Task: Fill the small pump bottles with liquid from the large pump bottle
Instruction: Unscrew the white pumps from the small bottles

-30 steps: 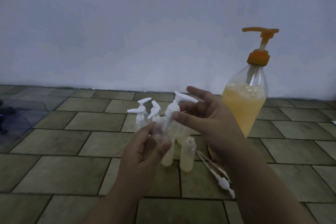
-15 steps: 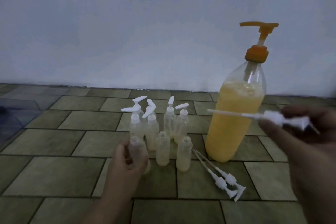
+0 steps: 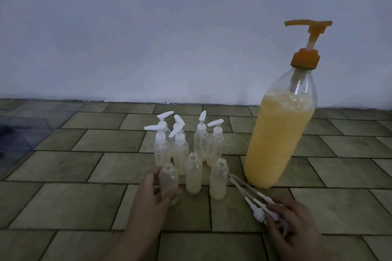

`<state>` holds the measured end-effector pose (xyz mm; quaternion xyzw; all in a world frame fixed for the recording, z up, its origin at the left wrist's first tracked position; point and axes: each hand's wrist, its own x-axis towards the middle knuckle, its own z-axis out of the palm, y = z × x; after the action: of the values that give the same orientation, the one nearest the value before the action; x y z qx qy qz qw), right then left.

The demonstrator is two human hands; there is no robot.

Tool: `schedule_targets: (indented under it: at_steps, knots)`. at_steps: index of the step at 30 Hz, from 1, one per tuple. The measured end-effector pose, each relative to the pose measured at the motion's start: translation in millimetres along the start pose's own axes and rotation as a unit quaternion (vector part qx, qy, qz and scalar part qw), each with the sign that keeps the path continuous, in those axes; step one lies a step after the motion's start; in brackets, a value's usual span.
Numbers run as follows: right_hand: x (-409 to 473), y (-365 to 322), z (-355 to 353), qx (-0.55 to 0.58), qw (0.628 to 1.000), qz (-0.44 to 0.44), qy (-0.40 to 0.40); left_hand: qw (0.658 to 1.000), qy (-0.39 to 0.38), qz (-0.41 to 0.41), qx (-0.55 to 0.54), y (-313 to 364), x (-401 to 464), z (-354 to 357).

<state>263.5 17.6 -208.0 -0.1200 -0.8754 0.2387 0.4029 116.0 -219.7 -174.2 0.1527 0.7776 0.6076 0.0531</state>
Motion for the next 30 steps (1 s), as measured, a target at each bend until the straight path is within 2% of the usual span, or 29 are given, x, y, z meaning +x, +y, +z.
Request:
schedule_targets:
  at_steps: [3,5,7,8,12,14,24,26,28,30]
  knots:
    - [0.2,3.6,0.7,-0.01,1.0,-0.005,0.016,1.0,-0.009,0.024,-0.006,-10.2,-4.7,-14.1]
    - [0.6,3.0,1.4,-0.018,0.999,-0.014,0.033,0.997,0.053,0.056,-0.015,-14.2,-6.9,-29.9]
    - [2.6,-0.6,1.0,-0.022,0.998,-0.018,0.056,0.991,0.118,0.034,-0.053,-17.8,4.0,-44.4]
    - [2.6,-1.5,1.0,-0.026,0.997,-0.019,0.066,0.991,0.125,0.02,-0.054,-18.3,13.8,-48.7]
    - [2.8,2.8,0.6,-0.038,0.997,-0.02,0.061,0.999,0.014,-0.029,0.003,-7.8,57.0,-45.6]
    - [3.1,3.7,-0.3,-0.036,0.997,-0.02,0.068,1.0,-0.009,-0.028,0.002,-4.3,66.9,-37.5]
    - [-0.4,-2.3,-0.1,-0.053,0.987,-0.032,0.149,0.998,0.035,0.0,0.058,-10.0,72.0,-21.4]
    - [3.6,-10.4,-4.3,-0.057,0.983,-0.019,0.176,0.996,0.067,-0.013,0.058,-8.9,68.4,-25.6]
    - [14.7,-31.3,-9.6,-0.063,0.979,-0.007,0.195,0.991,0.129,-0.007,0.028,-0.9,59.8,-36.9]
    - [36.0,-70.4,-19.1,-0.021,0.982,-0.008,0.188,0.983,0.175,0.049,-0.026,15.0,49.6,-50.2]
